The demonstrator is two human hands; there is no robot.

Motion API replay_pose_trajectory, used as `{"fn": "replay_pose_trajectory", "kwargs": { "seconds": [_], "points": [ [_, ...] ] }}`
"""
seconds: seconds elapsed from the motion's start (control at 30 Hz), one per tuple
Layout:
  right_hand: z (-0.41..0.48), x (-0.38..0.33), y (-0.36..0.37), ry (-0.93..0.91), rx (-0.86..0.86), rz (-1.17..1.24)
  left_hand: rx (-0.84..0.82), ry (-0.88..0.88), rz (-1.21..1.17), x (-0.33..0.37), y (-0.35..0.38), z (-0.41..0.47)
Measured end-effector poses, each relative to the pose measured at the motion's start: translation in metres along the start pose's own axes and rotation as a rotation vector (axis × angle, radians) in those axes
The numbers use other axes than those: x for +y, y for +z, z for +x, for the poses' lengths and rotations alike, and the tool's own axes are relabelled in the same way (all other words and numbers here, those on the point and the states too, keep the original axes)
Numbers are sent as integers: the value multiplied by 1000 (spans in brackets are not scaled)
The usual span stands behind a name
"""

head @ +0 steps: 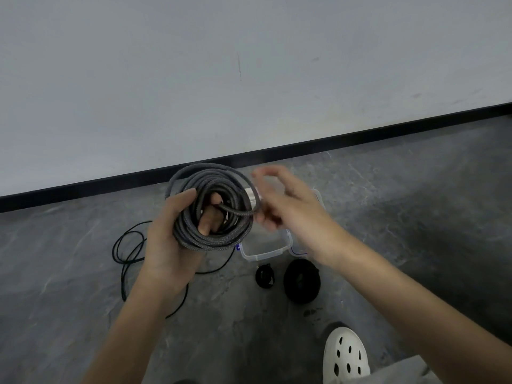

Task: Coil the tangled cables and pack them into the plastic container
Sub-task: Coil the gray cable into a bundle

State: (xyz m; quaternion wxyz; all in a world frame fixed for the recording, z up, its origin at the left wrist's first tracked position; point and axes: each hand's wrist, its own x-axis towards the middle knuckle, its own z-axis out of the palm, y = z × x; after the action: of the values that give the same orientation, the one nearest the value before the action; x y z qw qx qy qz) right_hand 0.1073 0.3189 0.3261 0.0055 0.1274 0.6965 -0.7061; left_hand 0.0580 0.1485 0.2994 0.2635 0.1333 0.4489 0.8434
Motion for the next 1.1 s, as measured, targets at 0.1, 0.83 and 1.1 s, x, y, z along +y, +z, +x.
{"fn": "replay_pose_trajectory", "kwargs": {
  "seconds": [0.1, 0.83, 1.1],
  "points": [
    [15, 10, -13, 179, 228, 151, -64, -70, -72, 0, 2, -2],
    [56, 62, -46, 647, 260, 635, -265, -205, -98, -6, 21, -10],
    [63, 90, -61, 704, 437, 200, 17, -169, -277, -2, 18, -4]
  ]
}}
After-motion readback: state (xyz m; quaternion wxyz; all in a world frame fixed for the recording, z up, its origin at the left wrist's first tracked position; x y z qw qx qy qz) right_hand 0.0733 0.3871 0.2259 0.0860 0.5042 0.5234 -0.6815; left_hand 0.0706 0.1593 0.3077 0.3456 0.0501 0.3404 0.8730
